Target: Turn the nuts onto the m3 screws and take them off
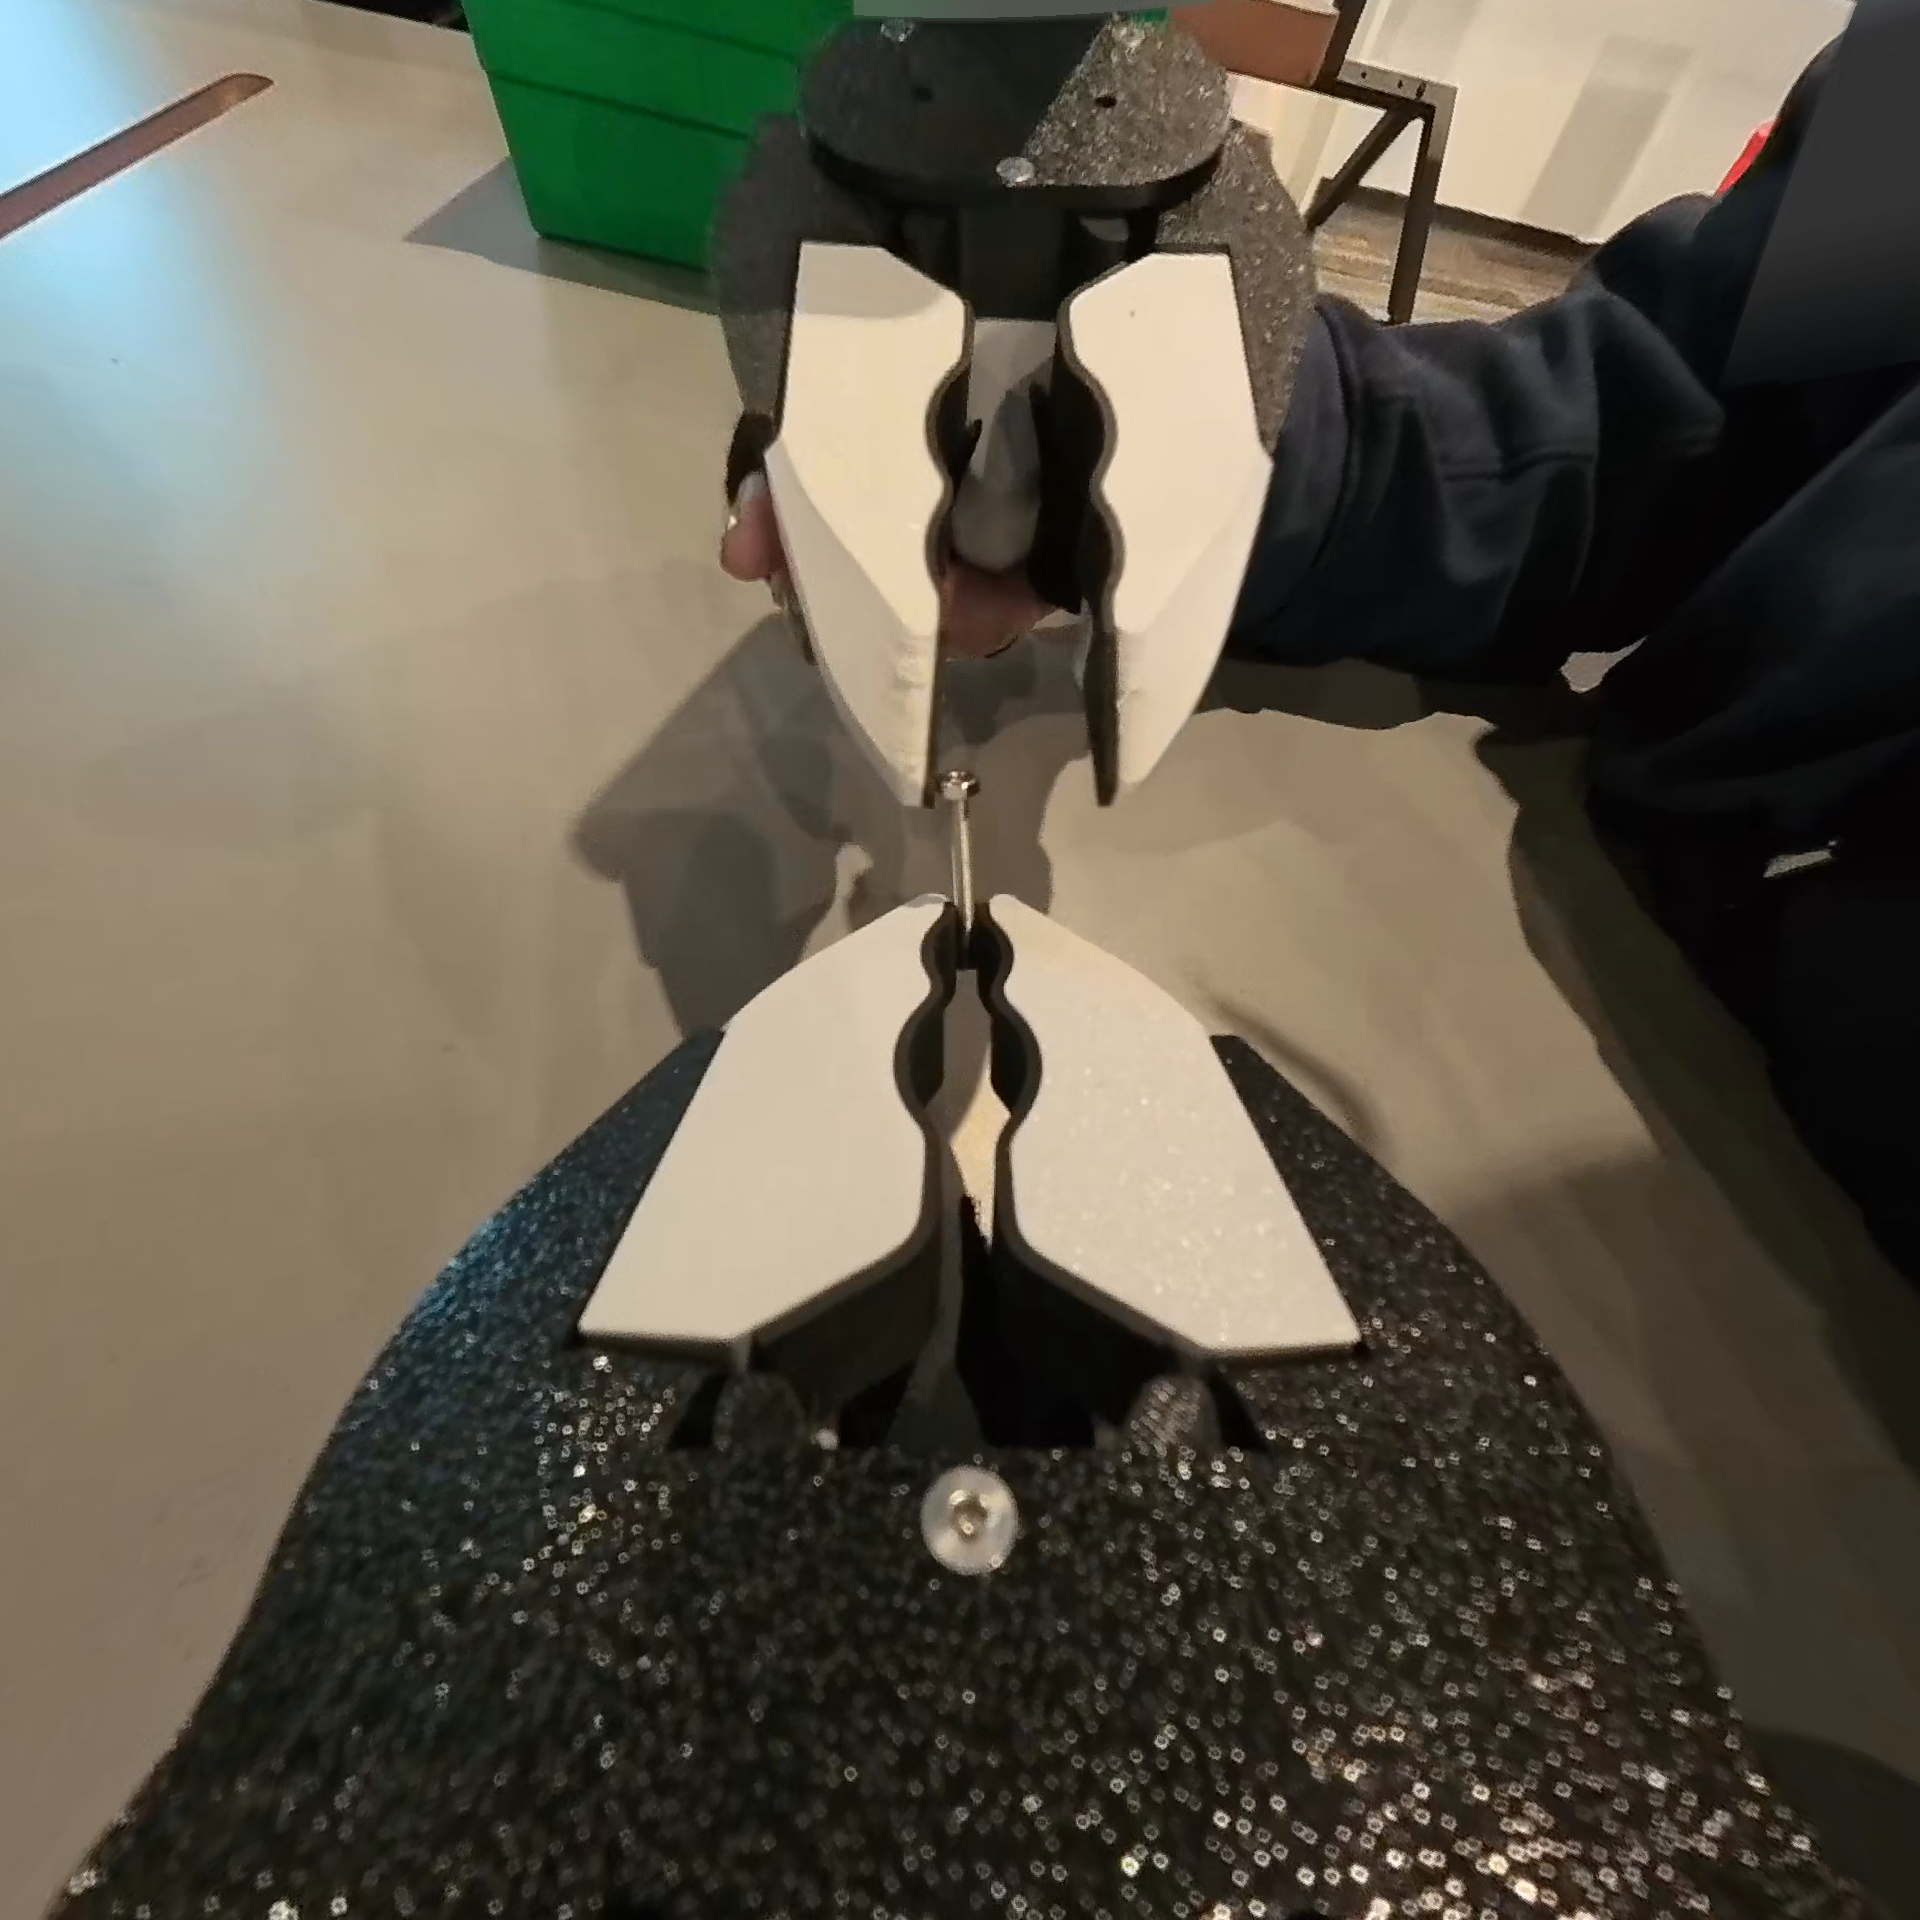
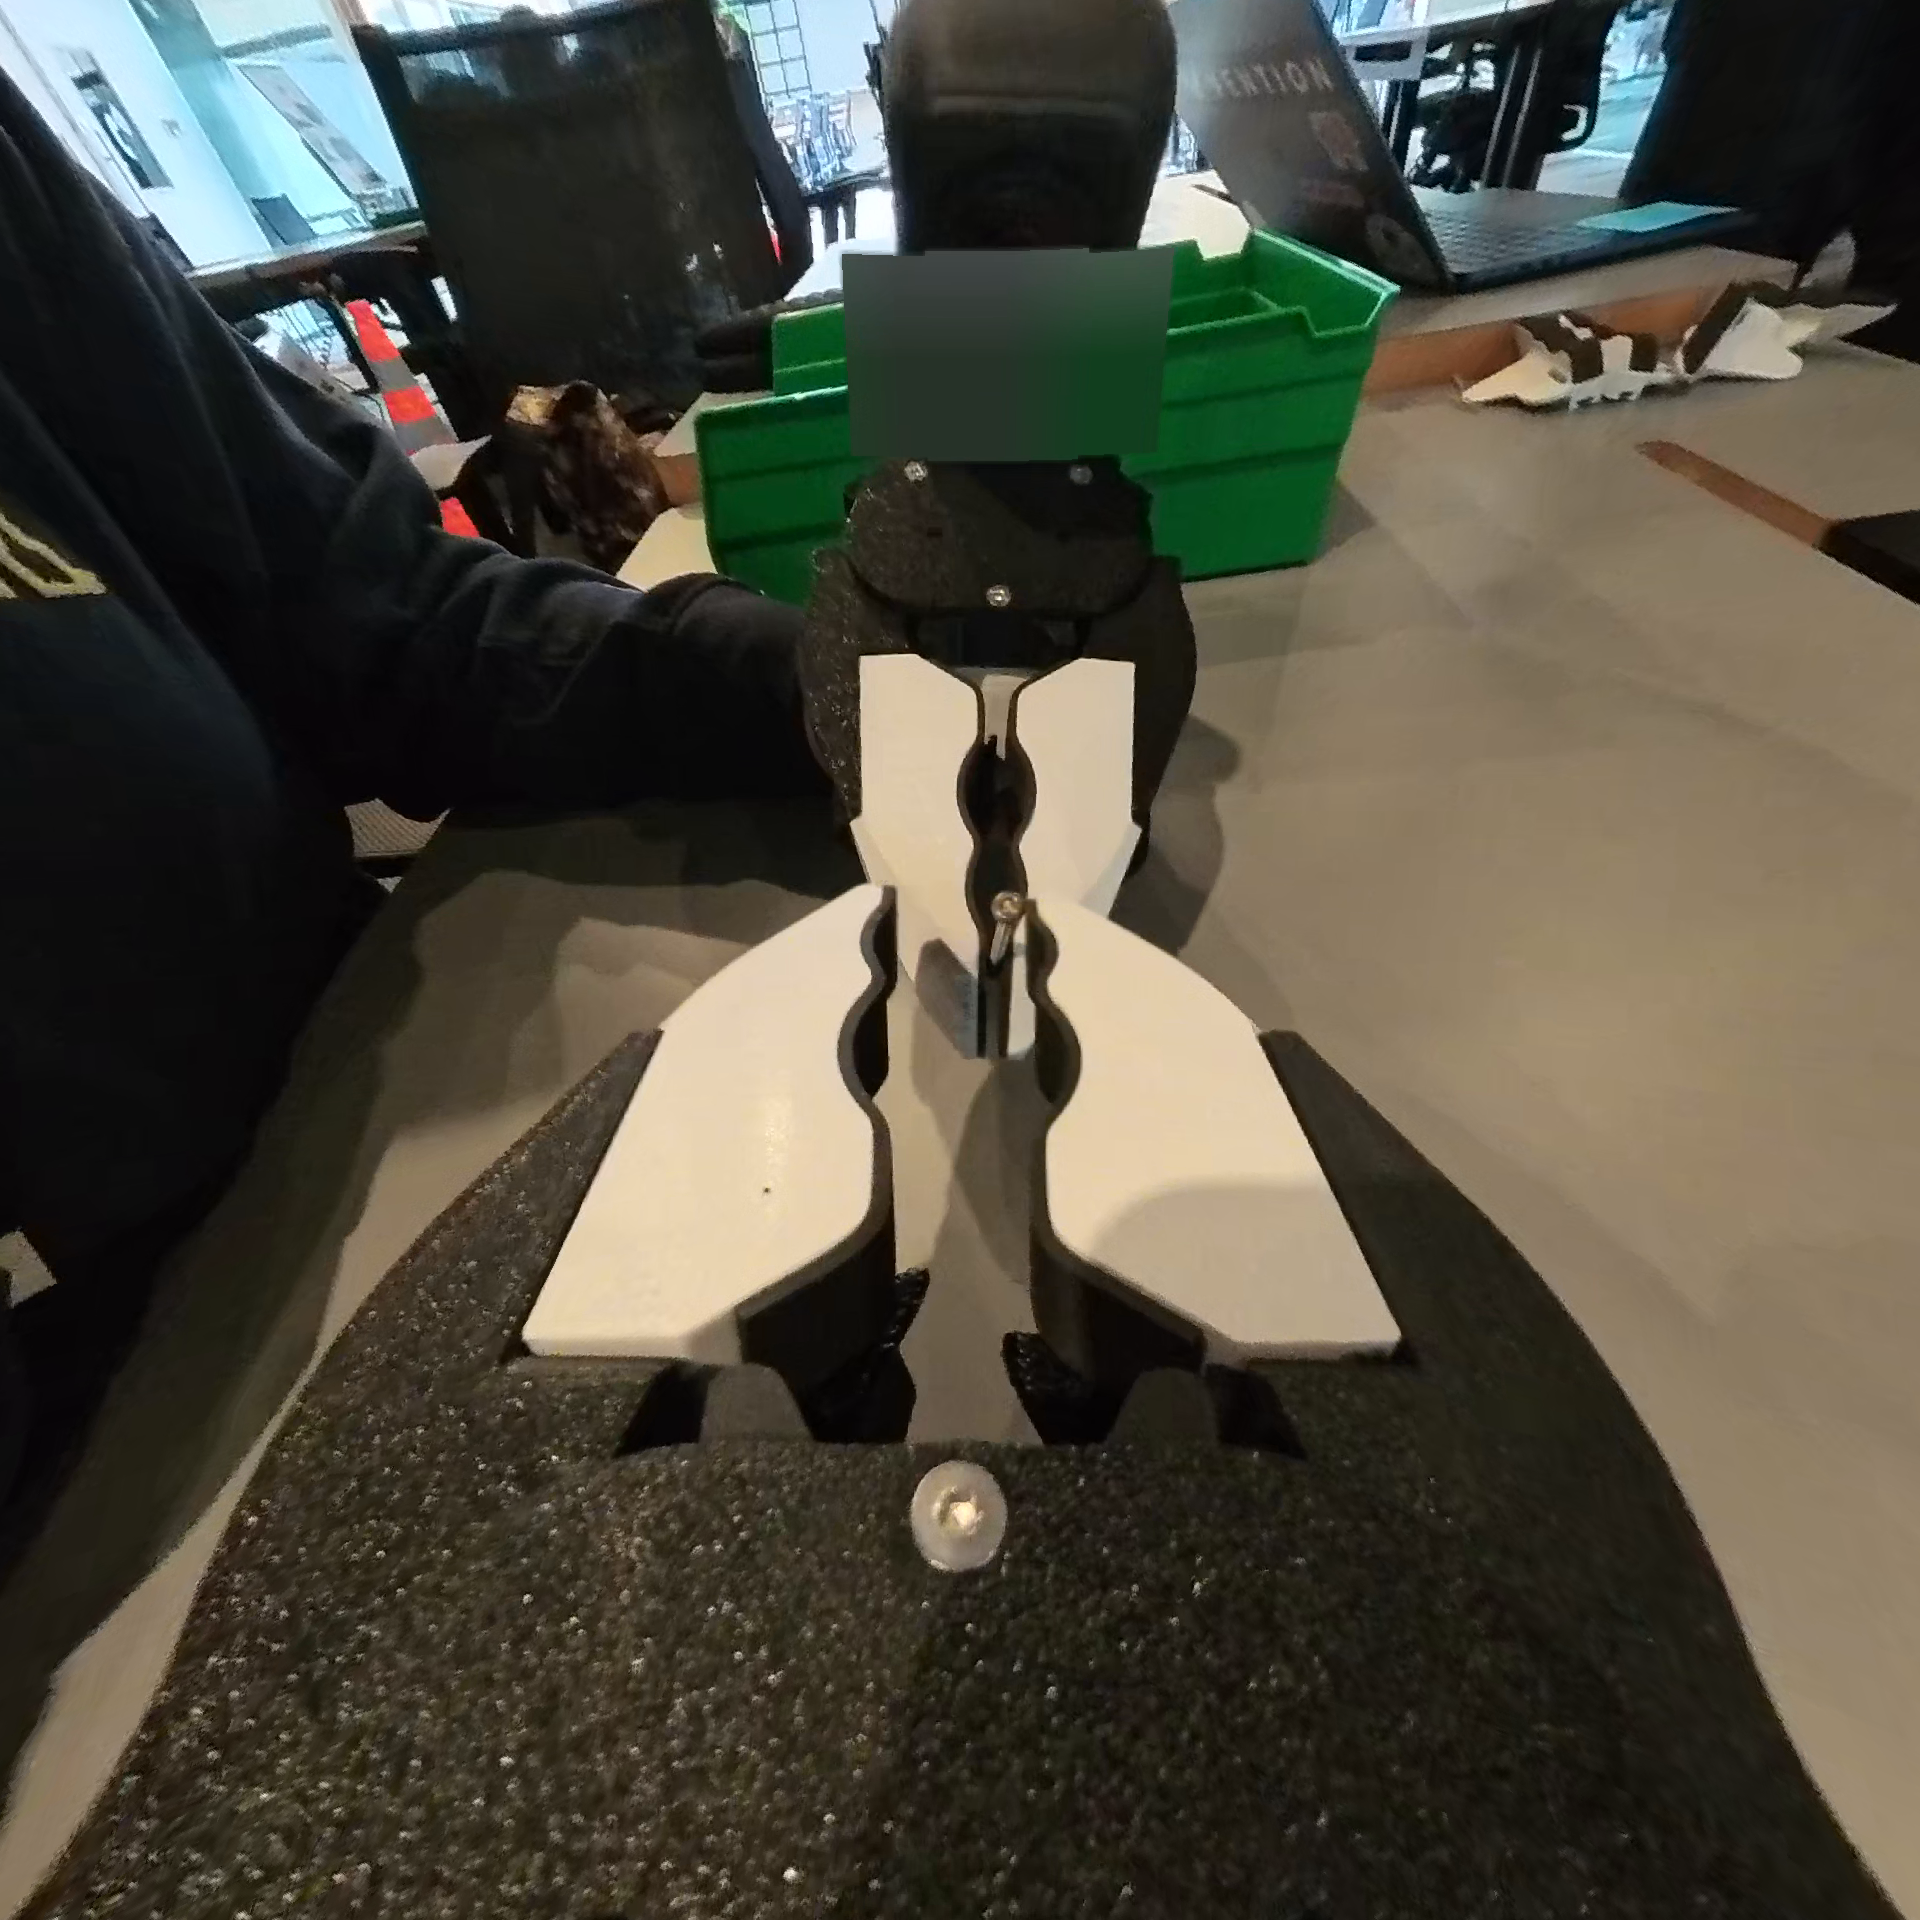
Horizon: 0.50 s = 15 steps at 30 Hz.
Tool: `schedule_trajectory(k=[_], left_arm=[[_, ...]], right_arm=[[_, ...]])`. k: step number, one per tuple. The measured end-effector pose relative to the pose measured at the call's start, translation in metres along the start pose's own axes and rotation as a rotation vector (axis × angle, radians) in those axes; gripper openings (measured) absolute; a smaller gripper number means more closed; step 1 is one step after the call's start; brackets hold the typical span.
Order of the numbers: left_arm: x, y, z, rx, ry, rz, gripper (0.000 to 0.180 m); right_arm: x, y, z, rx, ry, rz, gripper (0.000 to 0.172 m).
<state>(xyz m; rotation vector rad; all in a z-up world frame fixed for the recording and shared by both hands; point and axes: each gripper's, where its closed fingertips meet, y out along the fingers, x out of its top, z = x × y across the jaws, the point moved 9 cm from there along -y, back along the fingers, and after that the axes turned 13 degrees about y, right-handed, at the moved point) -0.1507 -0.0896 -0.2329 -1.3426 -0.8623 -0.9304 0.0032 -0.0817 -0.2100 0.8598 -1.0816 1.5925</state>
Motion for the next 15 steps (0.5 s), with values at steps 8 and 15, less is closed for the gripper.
schedule_trajectory(k=[8,15], left_arm=[[-0.0002,0.0004,0.0002,-0.009,-0.004,0.006,0.002],[-0.0002,-0.0017,0.0009,-0.007,-0.010,-0.012,0.002]], right_arm=[[-0.0032,-0.0026,-0.0030,-0.014,0.014,-0.007,0.021],[-0.0025,0.0013,-0.0038,-0.058,-0.022,-0.017,0.005]])
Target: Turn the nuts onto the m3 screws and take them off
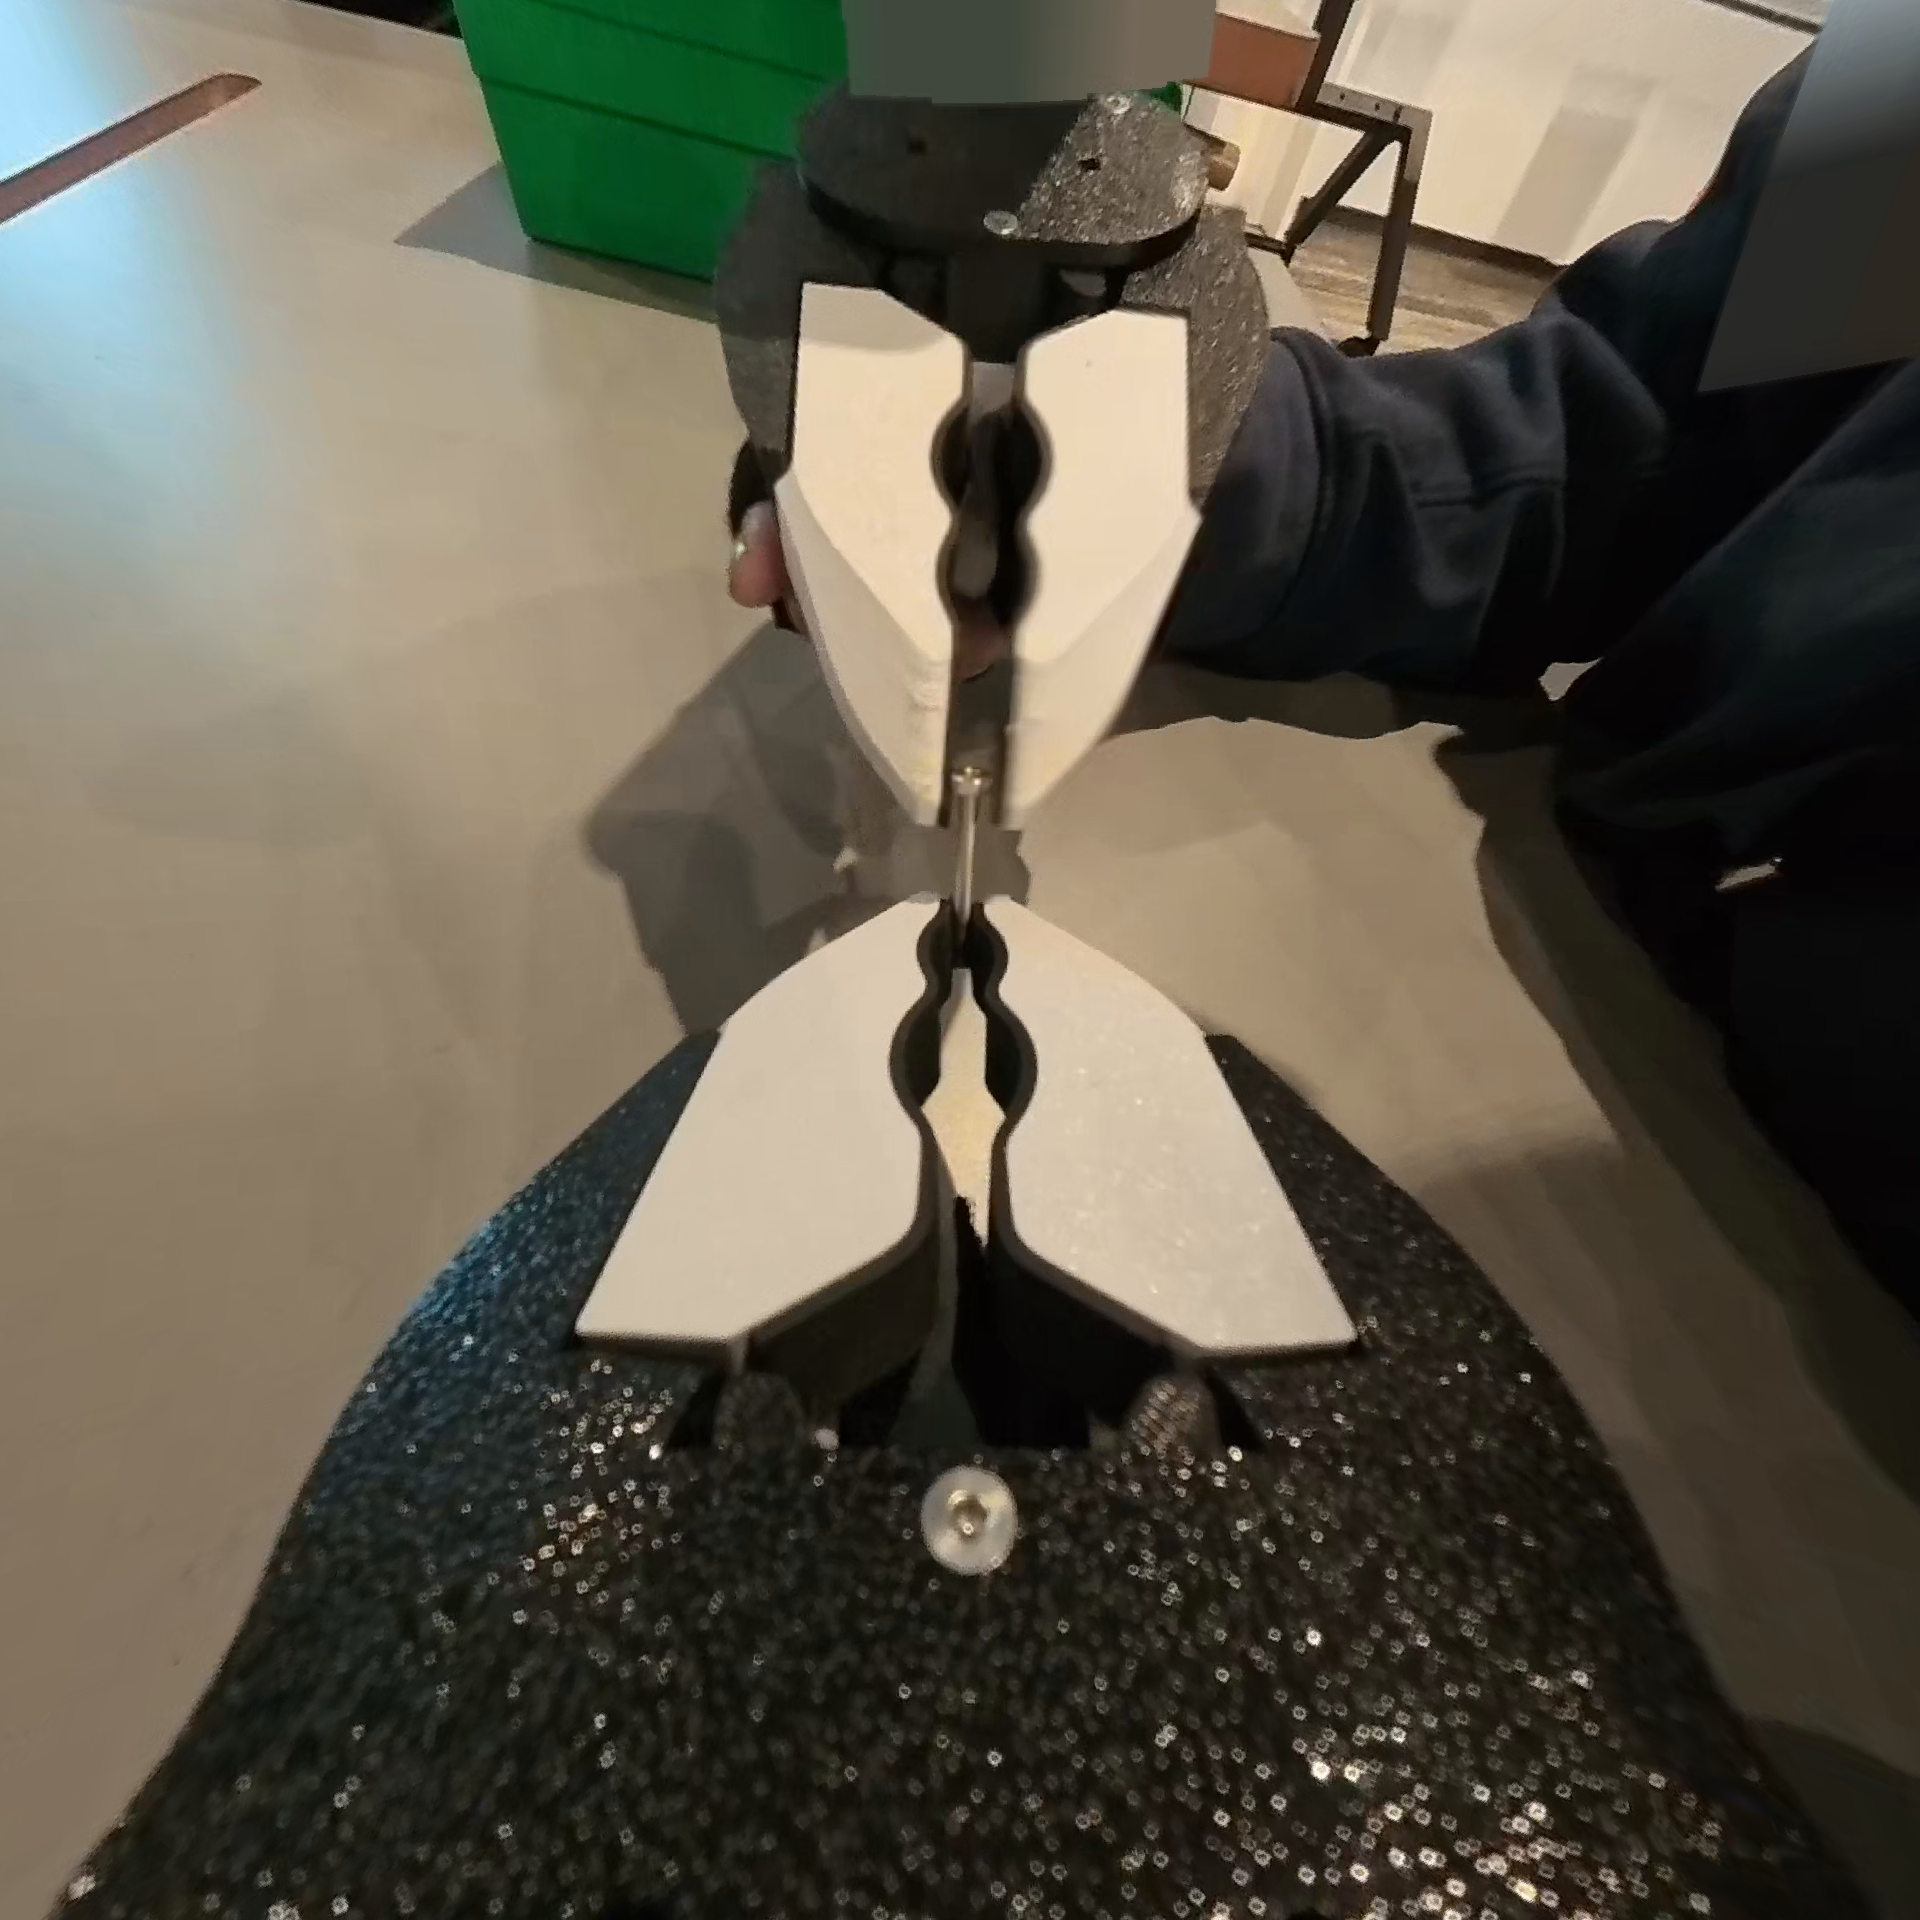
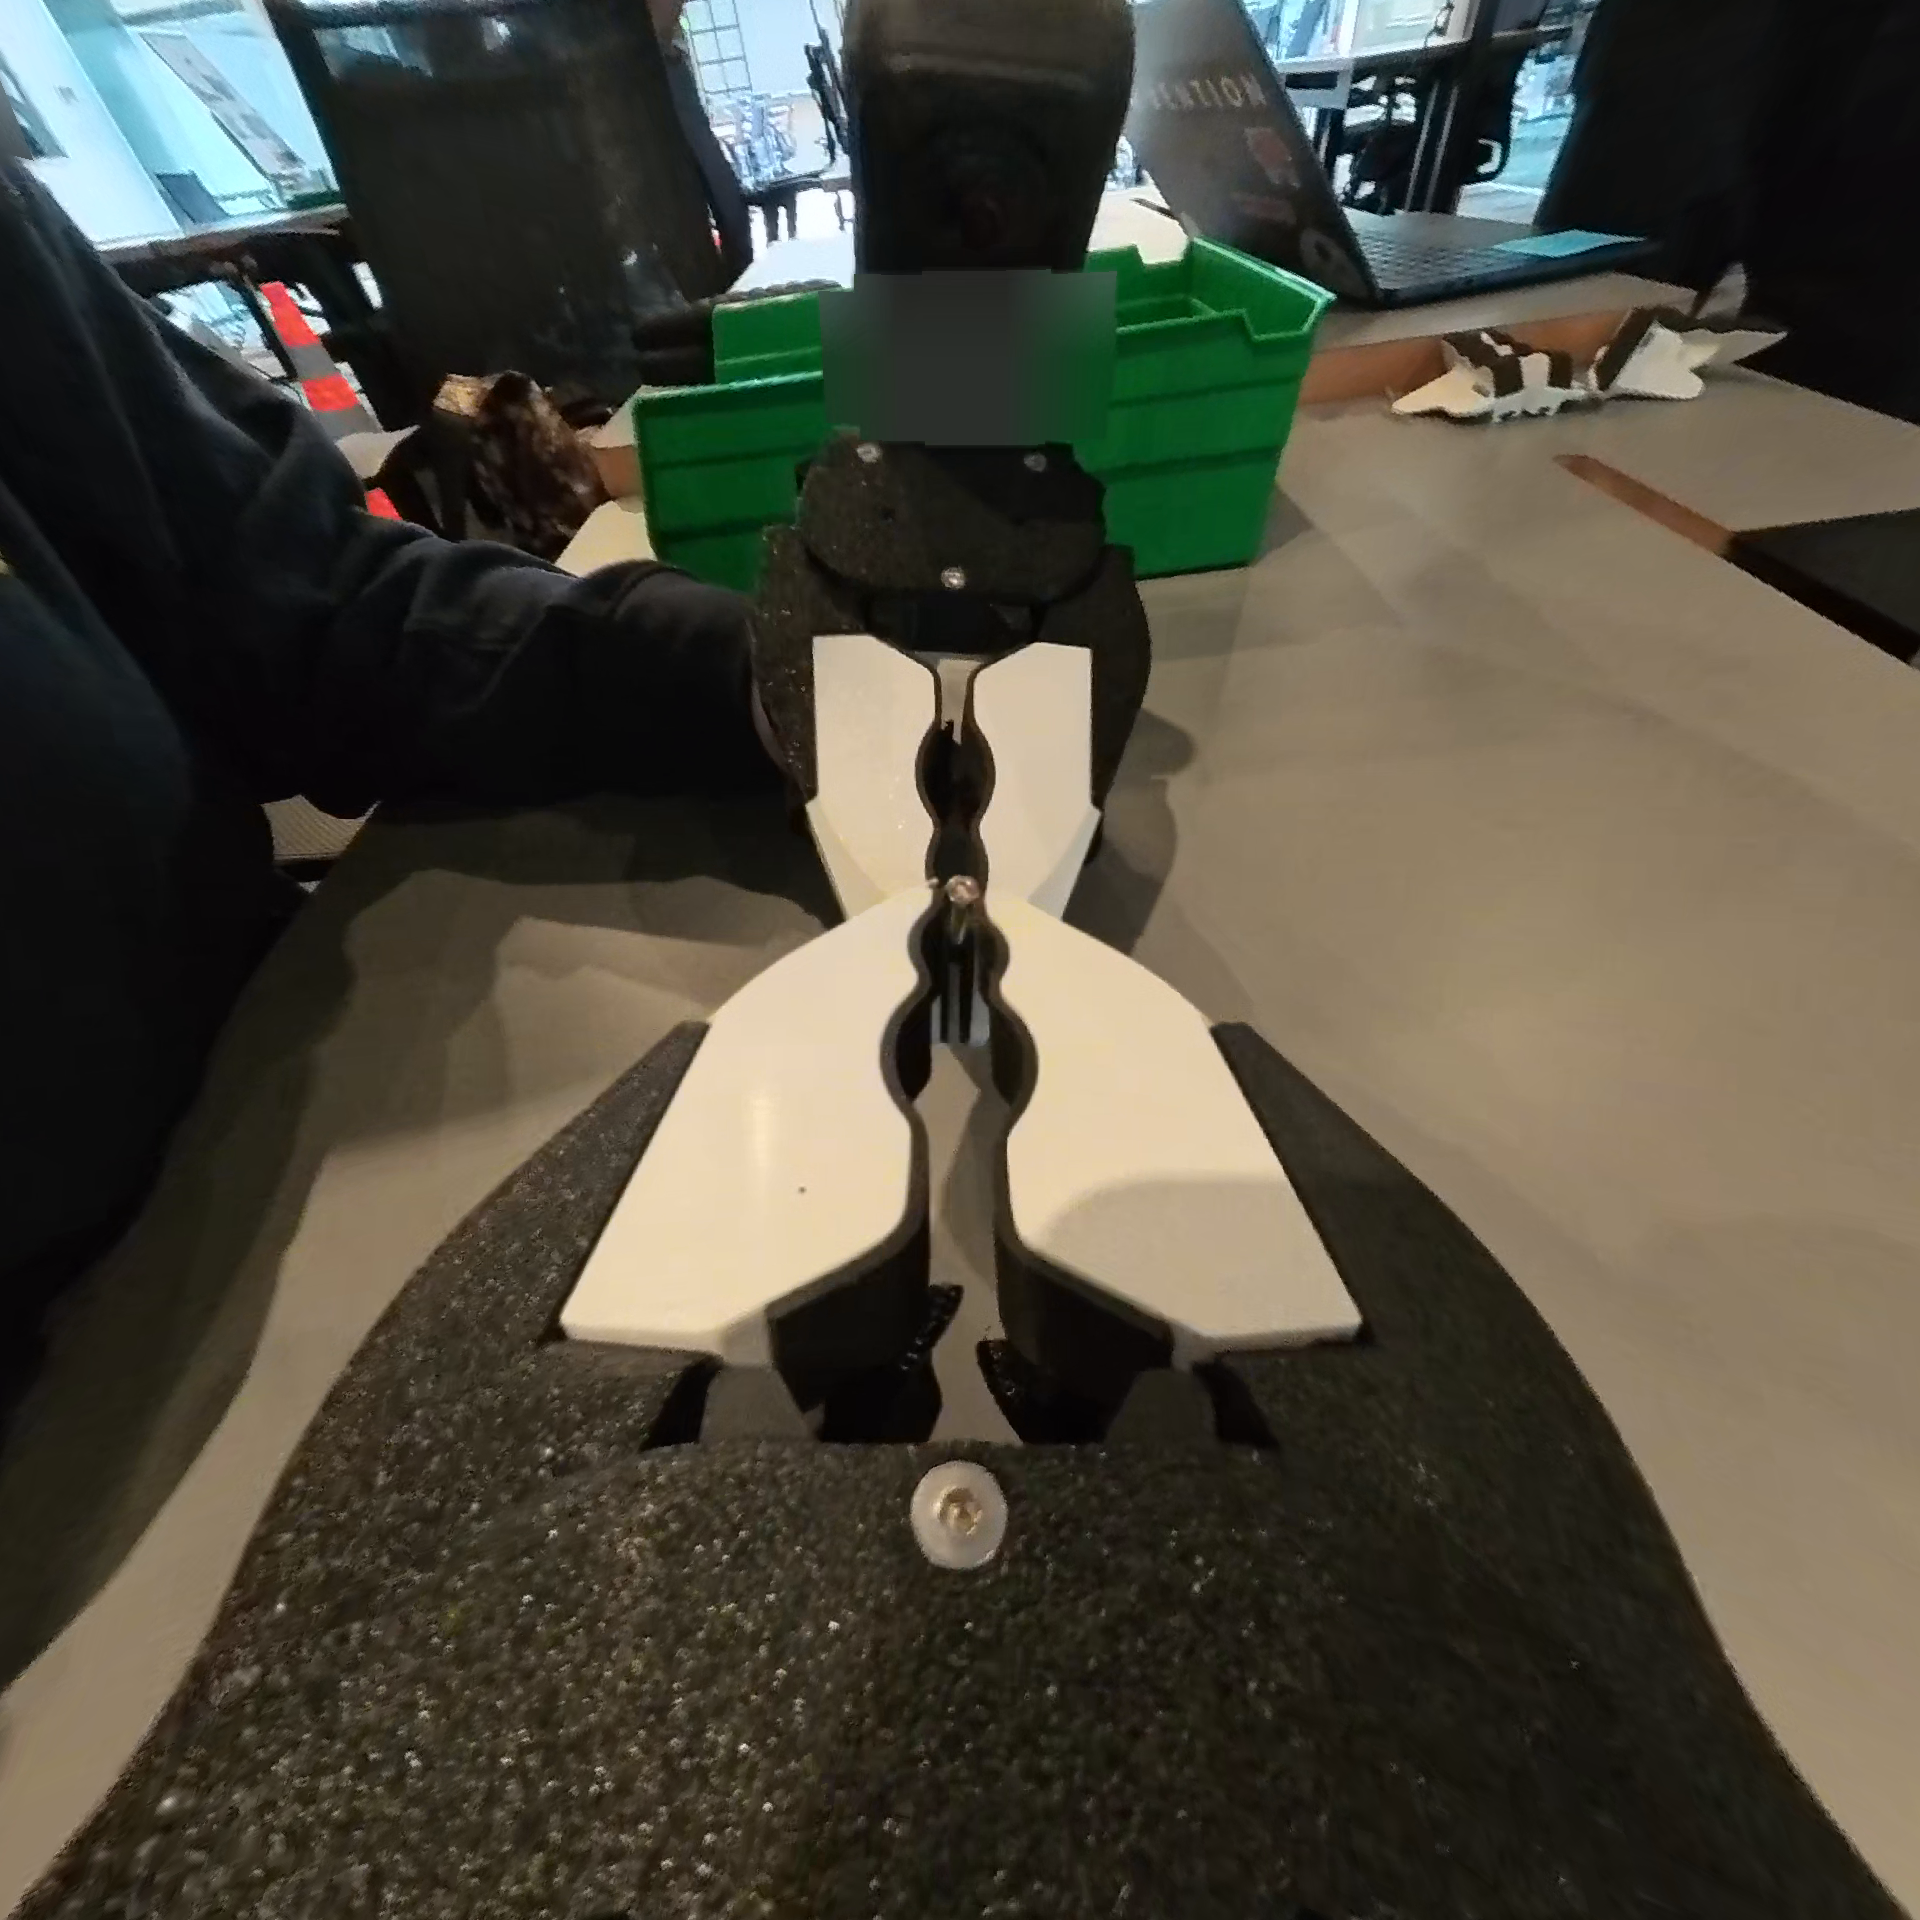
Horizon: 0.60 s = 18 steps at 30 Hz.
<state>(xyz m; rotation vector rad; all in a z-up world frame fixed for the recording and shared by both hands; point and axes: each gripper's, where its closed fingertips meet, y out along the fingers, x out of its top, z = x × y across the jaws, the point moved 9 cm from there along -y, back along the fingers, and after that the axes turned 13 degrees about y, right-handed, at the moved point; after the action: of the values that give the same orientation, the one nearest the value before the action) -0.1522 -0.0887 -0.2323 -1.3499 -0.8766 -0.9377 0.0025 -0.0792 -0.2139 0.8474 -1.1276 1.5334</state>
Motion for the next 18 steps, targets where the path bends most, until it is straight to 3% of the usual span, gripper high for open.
schedule_trajectory(k=[7,9,18], left_arm=[[0.000,-0.002,0.002,0.055,-0.005,-0.010,0.002],[0.000,-0.002,0.002,0.046,-0.011,-0.016,0.002],[0.001,-0.003,0.000,0.002,-0.001,-0.036,0.002]], right_arm=[[-0.010,0.006,0.018,-0.196,0.167,-0.043,0.002],[-0.012,0.005,0.025,-0.213,0.122,-0.083,0.024],[0.000,0.004,0.010,-0.033,0.048,-0.109,0.017]])
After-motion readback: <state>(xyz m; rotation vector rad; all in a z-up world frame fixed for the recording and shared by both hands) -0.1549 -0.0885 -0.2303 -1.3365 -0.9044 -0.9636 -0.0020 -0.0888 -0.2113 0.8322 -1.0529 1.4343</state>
